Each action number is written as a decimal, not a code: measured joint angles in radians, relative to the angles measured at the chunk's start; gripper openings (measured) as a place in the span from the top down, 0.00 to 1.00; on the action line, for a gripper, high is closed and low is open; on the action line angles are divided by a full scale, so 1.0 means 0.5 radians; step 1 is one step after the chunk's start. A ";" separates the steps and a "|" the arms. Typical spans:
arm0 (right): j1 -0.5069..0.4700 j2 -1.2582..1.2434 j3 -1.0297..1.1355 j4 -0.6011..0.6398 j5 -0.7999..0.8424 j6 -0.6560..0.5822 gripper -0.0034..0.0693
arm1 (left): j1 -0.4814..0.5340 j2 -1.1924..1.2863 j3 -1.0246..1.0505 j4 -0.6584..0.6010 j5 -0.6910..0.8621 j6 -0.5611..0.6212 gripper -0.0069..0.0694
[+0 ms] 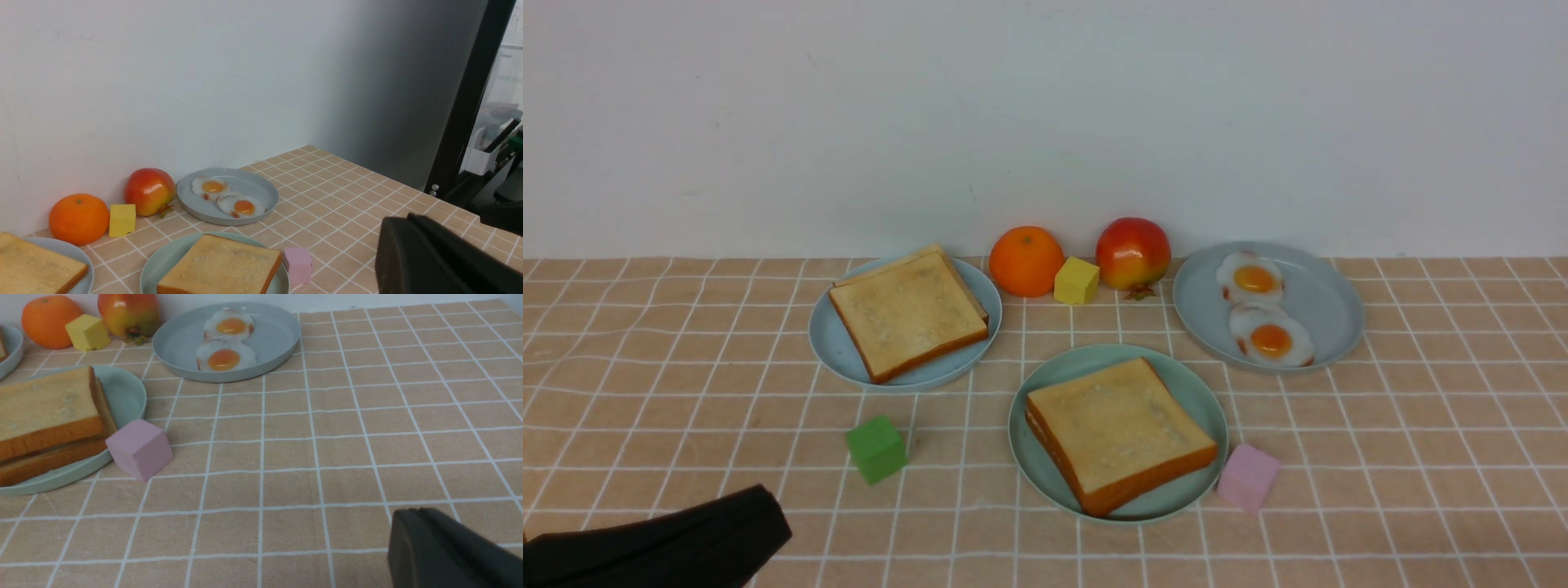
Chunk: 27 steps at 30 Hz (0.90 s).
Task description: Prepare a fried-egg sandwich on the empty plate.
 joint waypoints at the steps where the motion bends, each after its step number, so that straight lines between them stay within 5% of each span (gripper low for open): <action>1: 0.000 0.000 0.000 0.000 0.000 0.000 0.96 | 0.000 0.000 0.000 0.000 0.000 0.000 0.89; 18: 0.000 0.000 0.000 0.000 0.006 0.000 0.95 | 0.056 -0.014 0.016 0.000 -0.057 0.000 0.87; 25: 0.000 0.000 -0.002 0.000 0.006 0.000 0.95 | 0.713 -0.289 0.169 -0.009 -0.052 0.000 0.93; 27: 0.000 0.000 -0.002 0.000 0.006 0.000 0.94 | 1.114 -0.507 0.330 -0.009 0.093 0.000 0.93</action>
